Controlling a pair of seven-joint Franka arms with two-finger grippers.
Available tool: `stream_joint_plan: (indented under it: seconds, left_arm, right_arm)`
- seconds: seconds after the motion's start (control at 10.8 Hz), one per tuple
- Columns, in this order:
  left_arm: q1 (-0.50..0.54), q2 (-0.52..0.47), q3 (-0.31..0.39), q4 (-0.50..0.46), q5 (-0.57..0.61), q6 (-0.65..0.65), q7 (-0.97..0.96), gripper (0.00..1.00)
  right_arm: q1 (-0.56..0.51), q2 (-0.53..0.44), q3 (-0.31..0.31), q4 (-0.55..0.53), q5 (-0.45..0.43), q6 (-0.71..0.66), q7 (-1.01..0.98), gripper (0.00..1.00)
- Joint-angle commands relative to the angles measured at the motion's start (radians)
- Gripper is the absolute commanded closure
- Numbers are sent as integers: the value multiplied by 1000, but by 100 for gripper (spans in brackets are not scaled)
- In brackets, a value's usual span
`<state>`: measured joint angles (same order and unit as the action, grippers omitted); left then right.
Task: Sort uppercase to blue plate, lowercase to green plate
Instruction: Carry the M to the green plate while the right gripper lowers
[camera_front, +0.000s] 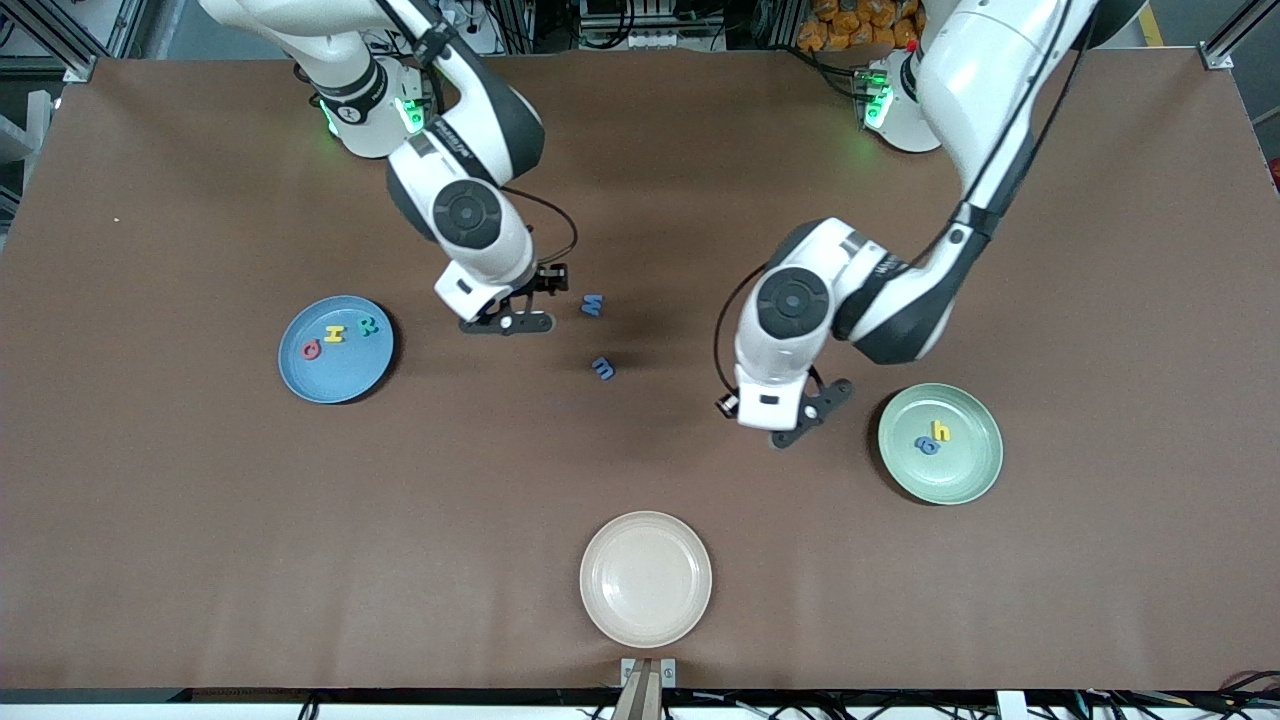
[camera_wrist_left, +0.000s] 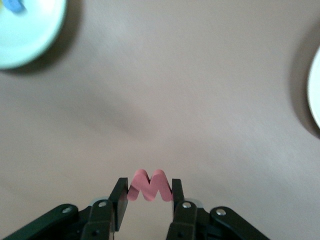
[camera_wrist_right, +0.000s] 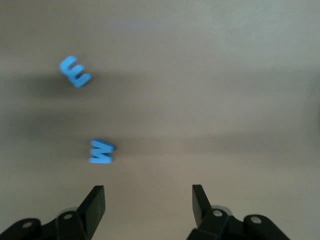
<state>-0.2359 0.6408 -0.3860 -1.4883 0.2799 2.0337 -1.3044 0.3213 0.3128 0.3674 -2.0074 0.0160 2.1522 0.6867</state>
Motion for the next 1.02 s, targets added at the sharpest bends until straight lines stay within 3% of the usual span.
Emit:
stream_joint_plan:
  seconds: [0.0, 0.37, 0.74, 0.93]
  left_arm:
    - [78, -50, -8, -32, -15, -45, 144, 94]
    - [205, -93, -10, -82, -18, -78, 387, 93]
    - [343, -115, -27, -160, -15, -60, 600, 93]
    - [424, -110, -31, -194, -15, -20, 729, 92]
  right_arm:
    - [2, -14, 36, -103, -18, 153, 103, 22]
    - [53, 32, 42, -152, -56, 320, 204, 25]
    - [88, 98, 44, -151, -281, 395, 437, 28]
    - [96, 121, 42, -149, -309, 431, 468, 28]
